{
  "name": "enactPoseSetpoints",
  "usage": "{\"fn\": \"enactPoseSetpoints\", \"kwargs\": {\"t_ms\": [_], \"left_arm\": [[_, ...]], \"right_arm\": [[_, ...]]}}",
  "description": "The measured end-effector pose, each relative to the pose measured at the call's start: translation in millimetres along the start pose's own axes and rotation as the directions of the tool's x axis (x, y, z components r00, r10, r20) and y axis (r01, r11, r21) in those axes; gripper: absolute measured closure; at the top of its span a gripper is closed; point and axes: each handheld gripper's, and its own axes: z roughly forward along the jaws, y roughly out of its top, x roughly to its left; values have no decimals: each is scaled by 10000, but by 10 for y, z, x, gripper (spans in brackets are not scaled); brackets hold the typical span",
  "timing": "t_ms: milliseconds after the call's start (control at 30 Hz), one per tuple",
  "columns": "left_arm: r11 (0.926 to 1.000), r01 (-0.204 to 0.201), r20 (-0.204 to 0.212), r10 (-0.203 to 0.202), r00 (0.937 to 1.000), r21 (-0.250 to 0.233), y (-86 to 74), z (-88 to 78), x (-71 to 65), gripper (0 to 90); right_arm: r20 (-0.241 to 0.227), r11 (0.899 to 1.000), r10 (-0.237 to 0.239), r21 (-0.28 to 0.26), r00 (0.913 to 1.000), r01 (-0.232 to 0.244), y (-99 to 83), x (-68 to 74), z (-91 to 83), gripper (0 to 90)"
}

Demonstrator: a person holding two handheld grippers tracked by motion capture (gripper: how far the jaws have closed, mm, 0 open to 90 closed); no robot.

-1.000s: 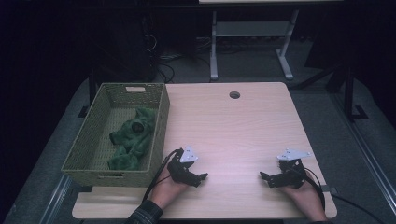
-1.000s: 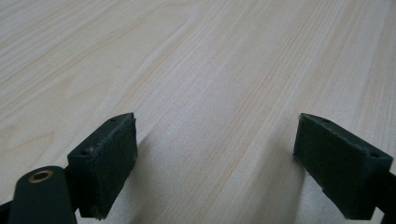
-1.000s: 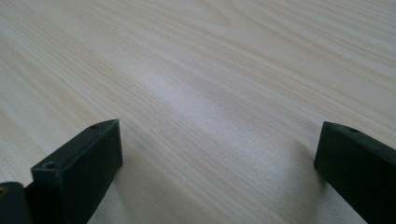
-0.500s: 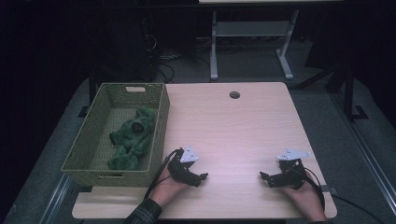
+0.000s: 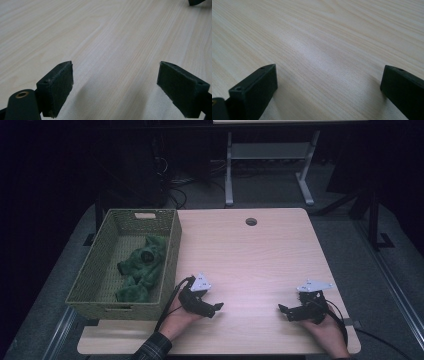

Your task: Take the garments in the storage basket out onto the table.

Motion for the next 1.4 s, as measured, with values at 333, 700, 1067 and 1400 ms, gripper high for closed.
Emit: {"fn": "enactPoseSetpoints", "kwargs": {"t_ms": [333,700,1067,1400], "left_arm": [[9996,65,173,-60,9998,-276,85,-87,6,132],[9986,163,395,-144,9991,-499,179,-178,14,133],[9994,-97,517,113,9986,-320,271,-237,5,134],[9992,-56,662,82,9978,-404,371,-309,21,134]], "right_arm": [[0,10000,2,2,10000,-2,0,0,0,6],[-1,10000,2,-4,10000,-2,0,0,0,6],[-15,10000,7,-21,10000,-7,-6,6,-4,6],[-16,10000,6,-21,10000,-6,-6,6,-4,6]]}}
